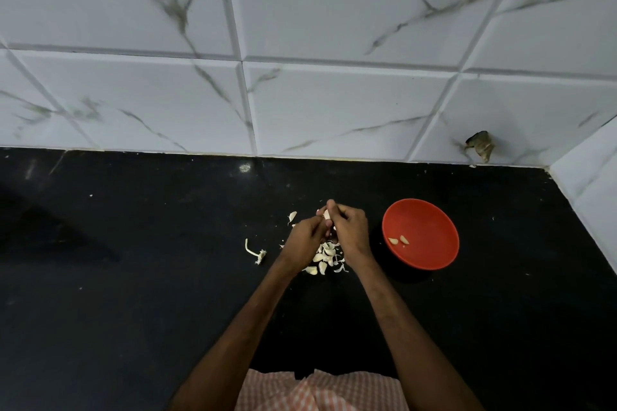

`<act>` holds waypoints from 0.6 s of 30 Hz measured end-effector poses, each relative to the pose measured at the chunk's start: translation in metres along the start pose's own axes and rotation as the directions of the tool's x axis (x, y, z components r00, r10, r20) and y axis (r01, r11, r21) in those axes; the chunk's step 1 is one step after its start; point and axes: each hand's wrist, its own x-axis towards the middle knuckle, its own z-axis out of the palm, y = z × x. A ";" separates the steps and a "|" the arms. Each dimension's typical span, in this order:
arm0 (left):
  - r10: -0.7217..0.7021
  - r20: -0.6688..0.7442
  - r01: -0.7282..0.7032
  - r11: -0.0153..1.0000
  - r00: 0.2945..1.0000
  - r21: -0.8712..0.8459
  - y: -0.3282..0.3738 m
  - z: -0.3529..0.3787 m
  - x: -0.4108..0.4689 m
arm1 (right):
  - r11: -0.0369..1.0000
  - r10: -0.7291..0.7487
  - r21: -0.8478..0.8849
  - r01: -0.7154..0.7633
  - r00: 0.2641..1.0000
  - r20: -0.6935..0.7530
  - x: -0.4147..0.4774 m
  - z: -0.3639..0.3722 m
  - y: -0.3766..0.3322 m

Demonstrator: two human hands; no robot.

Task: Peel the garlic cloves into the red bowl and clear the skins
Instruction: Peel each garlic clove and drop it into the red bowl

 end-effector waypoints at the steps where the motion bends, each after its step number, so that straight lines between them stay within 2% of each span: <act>1: 0.009 -0.002 -0.009 0.999 1.000 0.044 -0.003 -0.002 0.001 | 1.000 -0.012 -0.017 0.012 1.000 0.016 0.000 -0.001 0.002; 4: 0.005 -0.037 0.000 0.993 0.999 0.118 -0.010 -0.003 0.004 | 1.000 0.005 -0.025 -0.005 1.000 0.017 0.001 -0.003 0.009; 8: -0.011 -0.144 0.024 0.996 0.990 0.090 -0.016 -0.004 0.005 | 1.000 0.011 0.028 -0.010 0.999 -0.034 0.000 -0.004 0.012; 11: -0.038 -0.190 0.056 0.994 0.981 0.090 -0.021 -0.004 0.007 | 1.000 -0.003 0.021 0.003 1.000 -0.018 0.000 -0.005 0.012; 14: -0.068 -0.283 0.044 0.995 0.957 -0.090 -0.021 -0.001 0.006 | 0.999 -0.011 0.036 0.010 1.000 0.015 -0.001 -0.004 0.011; 18: -0.093 -0.334 0.002 0.965 0.938 -0.263 -0.022 0.000 0.005 | 1.000 -0.031 -0.005 0.031 0.999 -0.027 -0.006 0.001 0.008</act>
